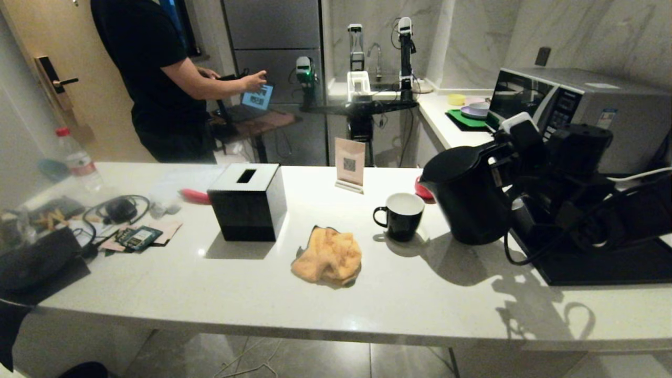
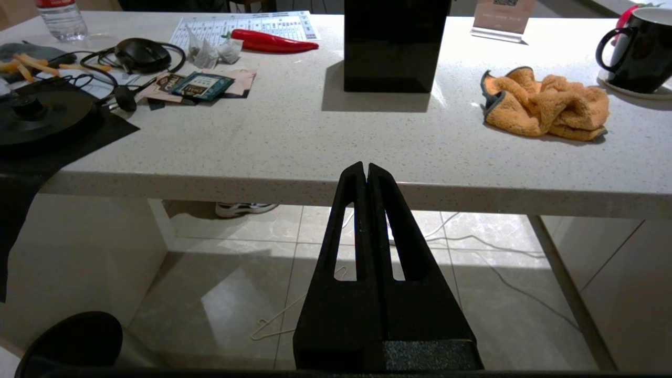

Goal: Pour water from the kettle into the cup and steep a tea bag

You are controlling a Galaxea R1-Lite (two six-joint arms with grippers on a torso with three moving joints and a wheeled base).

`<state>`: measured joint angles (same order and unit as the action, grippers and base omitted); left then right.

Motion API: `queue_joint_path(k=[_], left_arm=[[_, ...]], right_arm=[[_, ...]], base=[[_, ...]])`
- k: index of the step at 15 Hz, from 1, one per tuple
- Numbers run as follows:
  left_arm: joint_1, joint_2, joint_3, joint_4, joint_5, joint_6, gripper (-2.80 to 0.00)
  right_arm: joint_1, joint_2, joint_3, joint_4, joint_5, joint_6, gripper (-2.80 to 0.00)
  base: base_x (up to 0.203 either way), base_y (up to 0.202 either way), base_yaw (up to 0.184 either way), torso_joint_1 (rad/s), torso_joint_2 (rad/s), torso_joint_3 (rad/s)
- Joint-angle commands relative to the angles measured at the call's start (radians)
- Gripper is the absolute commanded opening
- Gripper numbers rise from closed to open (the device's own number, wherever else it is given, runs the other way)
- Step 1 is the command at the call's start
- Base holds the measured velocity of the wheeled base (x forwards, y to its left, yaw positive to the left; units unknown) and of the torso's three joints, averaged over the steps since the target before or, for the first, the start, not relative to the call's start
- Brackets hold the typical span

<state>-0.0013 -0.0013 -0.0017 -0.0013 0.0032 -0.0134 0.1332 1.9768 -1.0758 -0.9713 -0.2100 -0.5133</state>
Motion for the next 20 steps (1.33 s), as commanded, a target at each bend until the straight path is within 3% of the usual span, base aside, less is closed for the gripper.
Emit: queue_joint_path(k=[1,20], left_arm=[[0.0,0.001,0.0,0.0,0.0,0.0,-2.8],[0.0,0.001,0.0,0.0,0.0,0.0,-2.8]], right_arm=[[0.0,0.017,-0.015,-0.01,0.0,-0.022,-2.8],[0.042,0.062,-0.081,-0.02,0.006,-0.227,-2.8]], base=[[0.0,0.0,0.0,0.0,0.0,0.0],[0.0,0.0,0.0,0.0,0.0,0.0]])
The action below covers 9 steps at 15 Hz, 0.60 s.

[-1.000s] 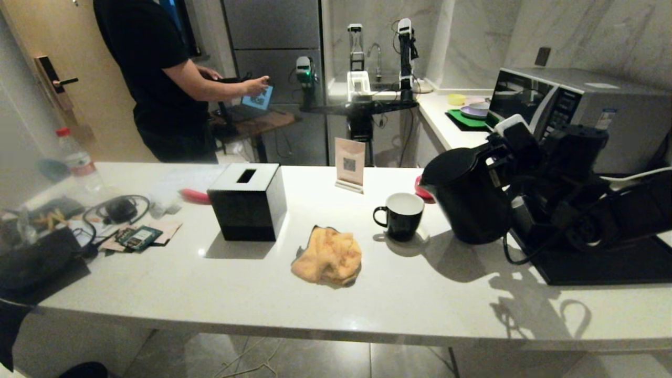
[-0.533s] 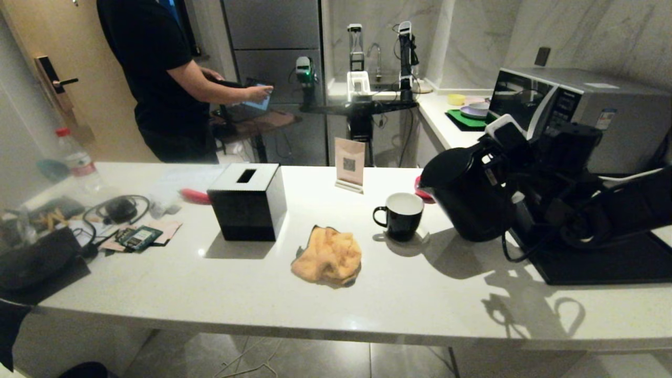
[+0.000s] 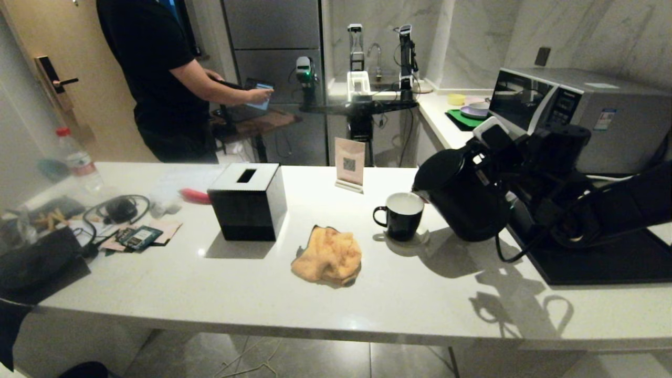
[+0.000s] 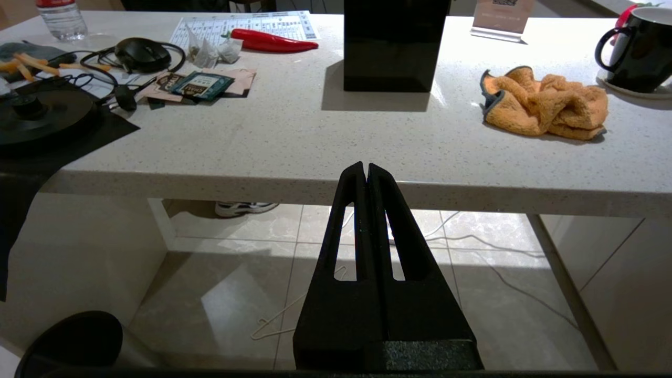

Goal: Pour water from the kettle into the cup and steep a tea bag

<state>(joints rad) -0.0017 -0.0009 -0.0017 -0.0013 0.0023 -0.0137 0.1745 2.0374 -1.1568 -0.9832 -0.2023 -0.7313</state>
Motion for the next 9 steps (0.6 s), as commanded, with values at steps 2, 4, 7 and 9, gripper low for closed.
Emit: queue_joint_path(k=[2,4,7,9], left_arm=[[0.0,0.001,0.0,0.0,0.001,0.0,-2.8],[0.0,0.001,0.0,0.0,0.001,0.0,-2.8],[0.0,0.001,0.0,0.0,0.001,0.0,-2.8],[0.0,0.001,0.0,0.0,0.001,0.0,-2.8]], right_arm=[[0.0,0.003,0.0,-0.009,0.01,-0.019,-2.8],[0.002,0.003,-0.001,-0.011,0.031,-0.042,-2.8],[0.002,0.003,0.0,-0.014,0.039,-0.06,-2.8],[0.001,0.003,0.002,-0.014,0.05,-0.066,-2.8]], base=[[0.0,0.0,0.0,0.0,0.0,0.0],[0.0,0.0,0.0,0.0,0.0,0.0],[0.0,0.0,0.0,0.0,0.0,0.0],[0.0,0.0,0.0,0.0,0.0,0.0]])
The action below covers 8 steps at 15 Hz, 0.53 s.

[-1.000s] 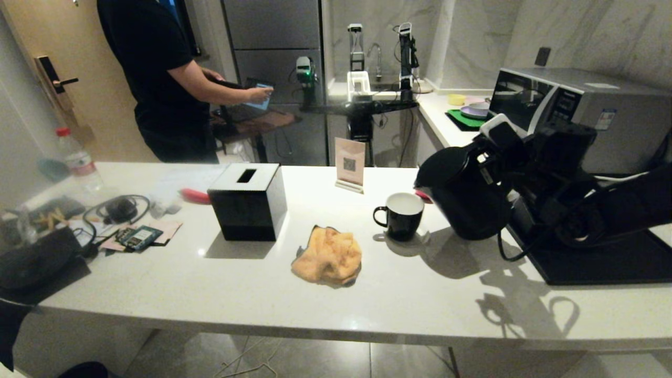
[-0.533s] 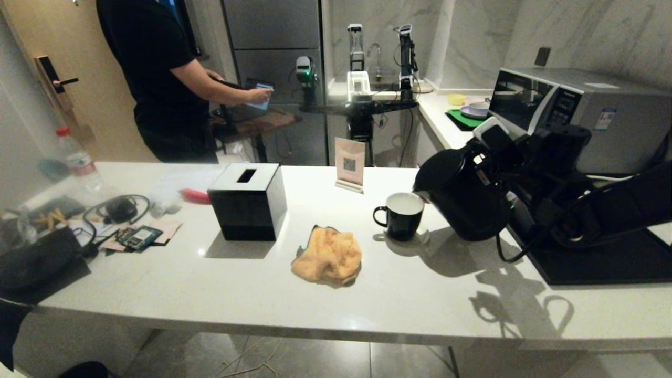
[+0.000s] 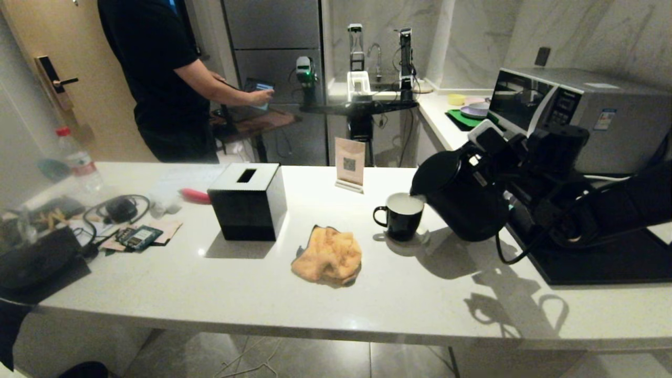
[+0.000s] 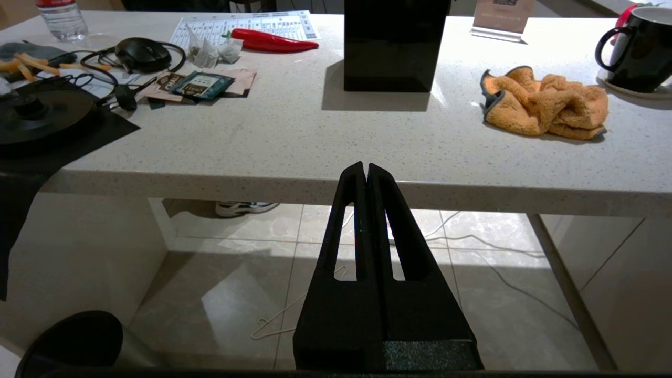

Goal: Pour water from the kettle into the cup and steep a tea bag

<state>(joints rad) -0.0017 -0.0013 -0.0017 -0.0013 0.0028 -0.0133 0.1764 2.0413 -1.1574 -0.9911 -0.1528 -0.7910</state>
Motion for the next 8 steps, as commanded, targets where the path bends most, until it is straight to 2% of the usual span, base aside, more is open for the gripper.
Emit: queue_joint_path(k=[1,8], left_arm=[[0.0,0.001,0.0,0.0,0.0,-0.001,-2.8],[0.0,0.001,0.0,0.0,0.0,-0.001,-2.8]], right_arm=[[-0.002,-0.001,0.002,-0.006,0.002,-0.018,-2.8],[-0.002,0.007,0.002,-0.006,0.013,-0.059,-2.8]], base=[[0.0,0.0,0.0,0.0,0.0,0.0],[0.0,0.0,0.0,0.0,0.0,0.0]])
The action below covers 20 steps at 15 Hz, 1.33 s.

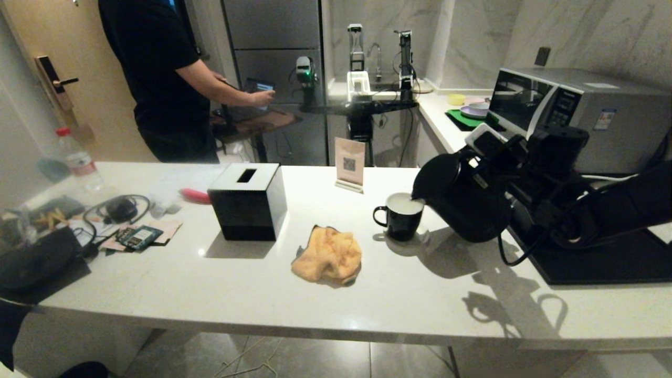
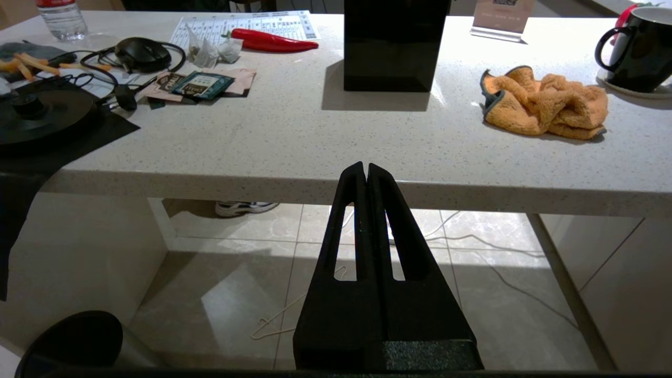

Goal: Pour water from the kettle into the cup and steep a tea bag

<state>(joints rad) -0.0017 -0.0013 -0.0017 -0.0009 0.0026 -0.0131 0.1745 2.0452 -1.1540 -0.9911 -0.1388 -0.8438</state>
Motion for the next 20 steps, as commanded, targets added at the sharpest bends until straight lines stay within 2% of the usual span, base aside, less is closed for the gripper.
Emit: queue_joint_path(k=[1,10,15,20], left_arm=[[0.0,0.001,0.0,-0.001,0.0,-0.001,-2.8],[0.0,0.001,0.0,-0.001,0.0,-0.001,-2.8],[0.0,0.001,0.0,-0.001,0.0,-0.001,-2.8],[0.0,0.001,0.0,-0.001,0.0,-0.001,-2.8]], right_arm=[[0.0,0.003,-0.002,-0.006,-0.001,-0.01,-2.8],[-0.002,0.01,-0.014,-0.008,0.001,-0.046,-2.8],[-0.012,0.016,-0.07,0.0,0.058,-0.097,-2.8],[-0.012,0.018,-0.075,-0.004,0.064,-0.124,-2.8]], base=[[0.0,0.0,0.0,0.0,0.0,0.0],[0.0,0.0,0.0,0.0,0.0,0.0],[0.0,0.0,0.0,0.0,0.0,0.0],[0.0,0.0,0.0,0.0,0.0,0.0]])
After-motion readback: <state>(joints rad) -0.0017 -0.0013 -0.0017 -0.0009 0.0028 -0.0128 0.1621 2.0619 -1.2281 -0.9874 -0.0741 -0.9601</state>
